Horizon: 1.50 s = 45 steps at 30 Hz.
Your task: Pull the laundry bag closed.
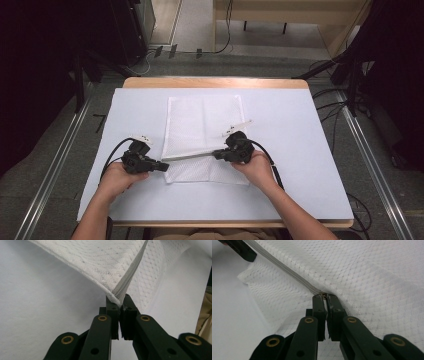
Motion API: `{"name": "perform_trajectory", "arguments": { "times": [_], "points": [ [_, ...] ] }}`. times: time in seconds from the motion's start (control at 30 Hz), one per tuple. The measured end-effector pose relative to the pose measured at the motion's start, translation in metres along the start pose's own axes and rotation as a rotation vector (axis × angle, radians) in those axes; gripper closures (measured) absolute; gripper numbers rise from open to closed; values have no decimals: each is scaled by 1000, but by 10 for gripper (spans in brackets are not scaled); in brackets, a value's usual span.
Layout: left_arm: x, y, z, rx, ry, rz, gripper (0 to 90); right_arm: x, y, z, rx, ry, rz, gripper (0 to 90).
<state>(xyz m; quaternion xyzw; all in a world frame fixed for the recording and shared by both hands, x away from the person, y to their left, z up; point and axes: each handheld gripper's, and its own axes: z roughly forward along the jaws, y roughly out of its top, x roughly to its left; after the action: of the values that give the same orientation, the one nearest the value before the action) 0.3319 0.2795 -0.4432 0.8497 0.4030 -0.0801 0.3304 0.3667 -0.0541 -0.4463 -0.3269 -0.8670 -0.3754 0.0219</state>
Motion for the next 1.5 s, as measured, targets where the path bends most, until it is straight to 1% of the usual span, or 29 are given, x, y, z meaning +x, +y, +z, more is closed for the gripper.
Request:
{"name": "perform_trajectory", "arguments": {
  "times": [0.17, 0.27, 0.3, 0.37, 0.43, 0.5, 0.63, 0.67, 0.8, 0.9, 0.97, 1.13, 1.27, 1.33, 1.4, 1.43, 1.5],
  "points": [
    [0, 0, 0, 2, -2, 2, 875, -1, -2, -1, 0, 5, -1, 879],
    [0, 0, 0, 4, -4, 0, 875, -1, -2, -2, 2, -1, -5, 879],
    [0, 0, 0, 3, -3, 3, 876, -1, -2, -2, -2, 5, -3, 879],
    [0, 0, 0, 0, -5, -3, 877, -2, -3, -4, 7, -1, 3, 879],
    [0, 0, -1, 0, -4, -4, 877, -3, -4, -4, 0, -5, 2, 879],
    [0, 0, -1, 0, -3, -5, 877, -3, -4, -5, 1, -1, 9, 879],
    [1, -1, -1, -2, -7, -6, 877, -5, -5, -7, 0, -8, 2, 879],
    [1, -1, -2, 0, -4, -7, 877, -5, -5, -8, 3, -13, 12, 879],
    [1, -1, -2, 0, -8, -8, 876, -8, -7, -12, -2, -11, 21, 879],
    [1, -1, -1, 3, -9, -3, 876, -8, -8, -12, 5, -20, 15, 879],
    [1, -1, -1, 6, -9, -7, 877, -8, -9, -13, 6, -18, 12, 879],
    [1, -1, -1, 8, -11, 0, 877, -12, -13, -18, 4, -27, 27, 879],
    [1, -1, -1, 9, -13, -2, 877, -15, -16, -21, 4, -30, 26, 879],
    [1, -1, -1, 11, -13, -9, 877, -17, -18, -24, 3, -35, 44, 879],
    [1, -1, -1, 11, -13, -9, 877, -18, -18, -24, -4, -30, 41, 879],
    [1, -1, -1, 12, -12, -10, 877, -18, -18, -24, 1, -37, 41, 879],
    [2, -1, -2, 13, -16, -10, 877, -18, -19, -24, 2, -35, 41, 879]
  ]
}}
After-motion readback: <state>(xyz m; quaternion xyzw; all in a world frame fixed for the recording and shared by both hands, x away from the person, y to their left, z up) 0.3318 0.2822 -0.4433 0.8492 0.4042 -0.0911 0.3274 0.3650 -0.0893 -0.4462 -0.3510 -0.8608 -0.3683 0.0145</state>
